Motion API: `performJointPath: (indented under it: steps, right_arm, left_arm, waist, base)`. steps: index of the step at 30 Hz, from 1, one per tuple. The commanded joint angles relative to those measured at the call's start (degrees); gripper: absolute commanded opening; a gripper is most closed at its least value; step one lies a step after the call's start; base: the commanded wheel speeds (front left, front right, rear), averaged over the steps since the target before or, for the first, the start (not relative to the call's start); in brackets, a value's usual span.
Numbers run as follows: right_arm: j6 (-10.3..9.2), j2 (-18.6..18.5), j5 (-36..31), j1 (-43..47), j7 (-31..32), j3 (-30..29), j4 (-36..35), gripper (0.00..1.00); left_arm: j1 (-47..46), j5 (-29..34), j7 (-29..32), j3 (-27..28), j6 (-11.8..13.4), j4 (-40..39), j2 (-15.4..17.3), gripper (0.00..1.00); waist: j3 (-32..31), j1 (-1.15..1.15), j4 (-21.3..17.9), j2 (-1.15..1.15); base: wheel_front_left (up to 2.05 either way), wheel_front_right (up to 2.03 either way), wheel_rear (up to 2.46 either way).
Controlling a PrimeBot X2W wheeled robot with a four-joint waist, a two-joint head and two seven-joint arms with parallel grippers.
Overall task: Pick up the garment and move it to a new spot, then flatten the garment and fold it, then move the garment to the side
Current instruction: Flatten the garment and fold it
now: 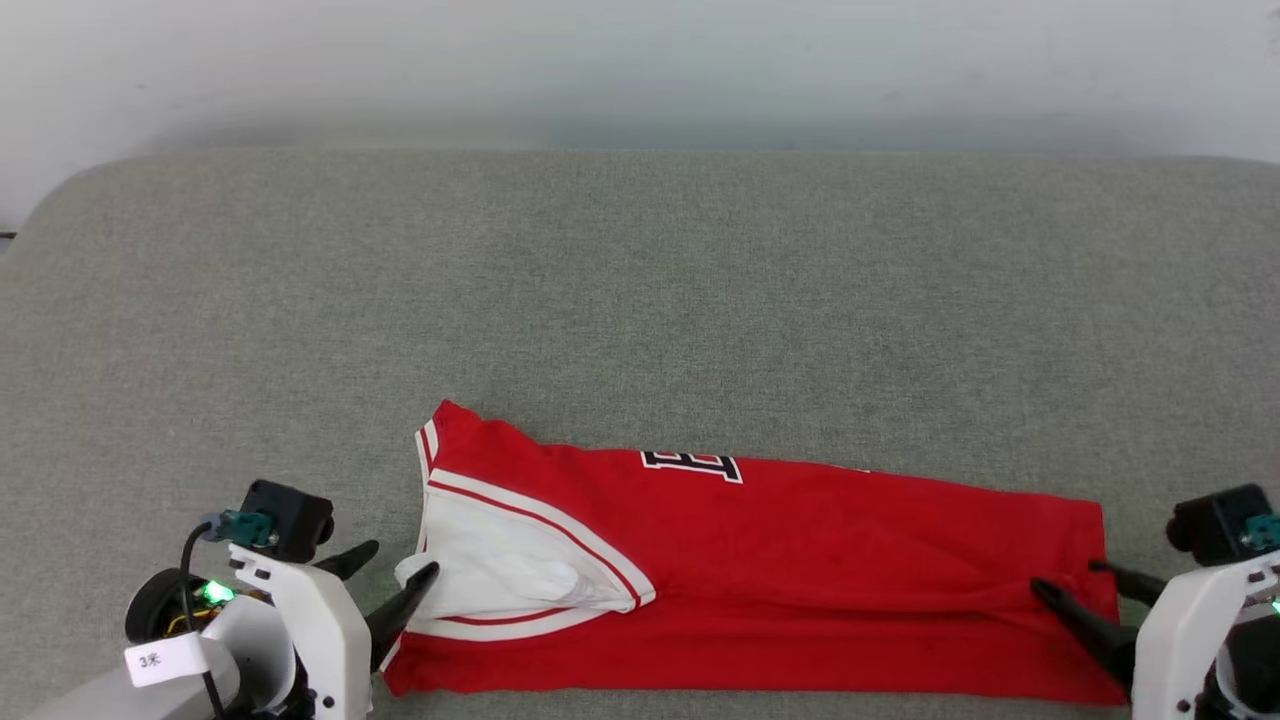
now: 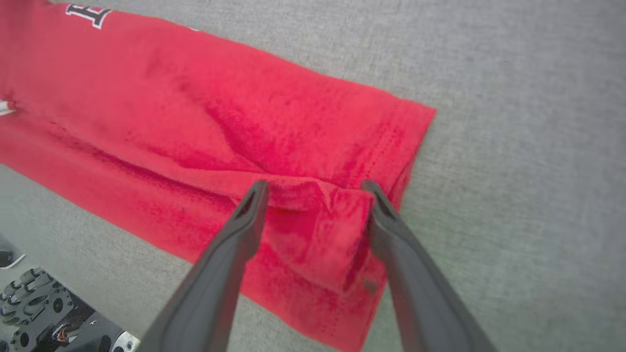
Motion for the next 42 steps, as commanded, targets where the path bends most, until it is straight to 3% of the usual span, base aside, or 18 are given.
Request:
performJointPath:
  steps: [1, 5, 13, 17, 22, 26, 32, 42]
  right_arm:
    - [-0.09, -0.61, 0.62, 0.64, -0.18, -0.5, -0.89, 1.0]
    - [-0.08, -3.14, 1.9, 1.26, 0.07, -3.31, -6.22, 1.0]
    - [-0.07, -5.46, 1.04, 0.64, 5.27, -10.86, -9.49, 1.0]
    - [-0.07, -5.11, 1.48, 1.15, 9.74, -13.44, -7.48, 1.0]
    - [-0.07, -3.05, 3.05, 1.74, 14.55, -15.18, -4.5, 1.0]
    - [-0.07, -1.13, 3.83, 2.22, 16.24, -15.74, -1.95, 1.0]
    - [-0.07, 1.3, 6.22, 2.14, 17.59, -16.1, 2.06, 1.0]
    - [-0.06, 3.3, 9.85, 1.98, 16.64, -12.23, 5.53, 1.0]
  left_arm:
    - [0.48, 0.25, -0.8, 0.41, 0.37, -0.43, 0.2, 1.0]
    - [0.65, 2.36, -6.59, 2.48, 3.83, -2.05, 1.38, 1.0]
    - [1.72, 8.08, -13.5, 9.69, 14.6, -5.41, 0.82, 1.0]
    - [3.91, 13.71, -13.8, 16.15, 18.81, -8.18, -1.41, 1.0]
    - [10.12, 22.69, -13.8, 24.76, 21.72, -10.74, -5.69, 1.0]
    - [15.16, 29.26, -13.79, 31.12, 22.47, -11.77, -9.86, 1.0]
    - [21.13, 38.13, -13.8, 40.58, 21.08, -12.05, -17.24, 1.0]
    - [29.18, 51.46, -13.8, 53.08, 16.33, -13.19, -28.12, 1.0]
  waist:
    - [-0.54, 0.0, 0.06, 0.0]
    - [-1.48, 0.0, 0.24, 0.0]
    - [-1.44, 0.0, 1.48, 0.0]
    - [-0.94, 0.0, 2.37, 0.0]
    - [-0.22, 0.0, 3.39, 0.0]
    - [0.47, 0.0, 4.33, 0.0]
    - [1.77, 0.0, 5.75, 0.0]
    - [3.23, 0.0, 7.4, 0.0]
  base:
    - [0.0, 0.0, 0.0]
    - [0.0, 0.0, 0.0]
    - [0.0, 0.0, 0.0]
    - [0.0, 0.0, 0.0]
    - [0.0, 0.0, 0.0]
    - [0.0, 0.0, 0.0]
    - [0.0, 0.0, 0.0]
    - [0.0, 0.0, 0.0]
